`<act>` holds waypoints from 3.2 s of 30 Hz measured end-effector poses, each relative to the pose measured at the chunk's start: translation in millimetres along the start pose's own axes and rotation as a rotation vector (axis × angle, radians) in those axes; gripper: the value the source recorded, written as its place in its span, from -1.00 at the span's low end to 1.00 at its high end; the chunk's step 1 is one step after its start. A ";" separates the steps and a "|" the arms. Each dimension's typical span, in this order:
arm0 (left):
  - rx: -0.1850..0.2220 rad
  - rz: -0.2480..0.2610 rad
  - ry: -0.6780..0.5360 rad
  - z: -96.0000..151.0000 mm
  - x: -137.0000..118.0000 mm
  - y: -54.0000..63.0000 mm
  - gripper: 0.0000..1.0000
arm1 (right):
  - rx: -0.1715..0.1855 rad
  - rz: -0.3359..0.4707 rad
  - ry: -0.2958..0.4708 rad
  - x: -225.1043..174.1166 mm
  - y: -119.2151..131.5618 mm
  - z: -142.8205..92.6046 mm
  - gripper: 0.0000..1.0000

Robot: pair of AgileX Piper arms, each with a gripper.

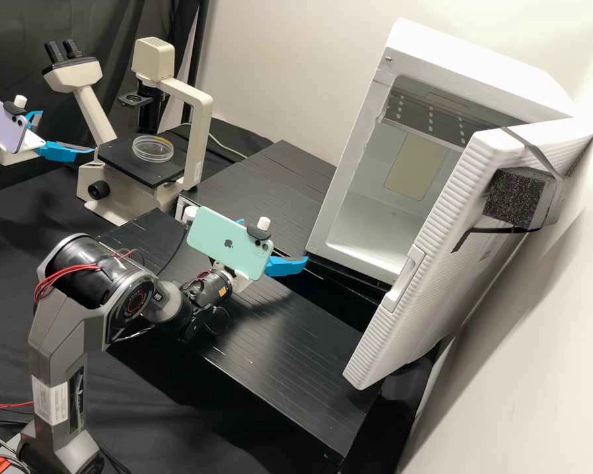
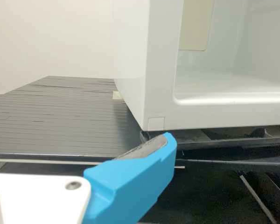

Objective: Move the petri dish to the bench.

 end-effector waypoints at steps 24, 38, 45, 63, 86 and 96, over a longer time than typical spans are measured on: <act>0.000 0.000 0.000 0.0 0.0 0.0 1.00 | 0.034 -0.127 0.278 -67.8 -41.9 -69.8 1.00; 0.000 0.000 0.000 0.0 0.0 0.0 1.00 | -0.025 -0.187 0.453 -54.8 -90.2 -158.0 1.00; 0.000 0.000 0.000 0.0 0.0 0.0 1.00 | -0.045 -0.225 0.438 -22.3 -116.0 -183.3 1.00; 0.000 0.000 0.000 0.0 0.0 0.0 1.00 | -0.052 -0.369 0.368 42.7 -180.8 -206.9 1.00; 0.000 0.000 0.000 0.0 0.0 0.0 1.00 | 0.042 -0.334 0.278 79.0 -208.5 -215.7 1.00; 0.000 0.000 0.000 0.0 0.0 0.0 1.00 | -0.071 -0.319 0.312 81.9 -224.2 -225.4 1.00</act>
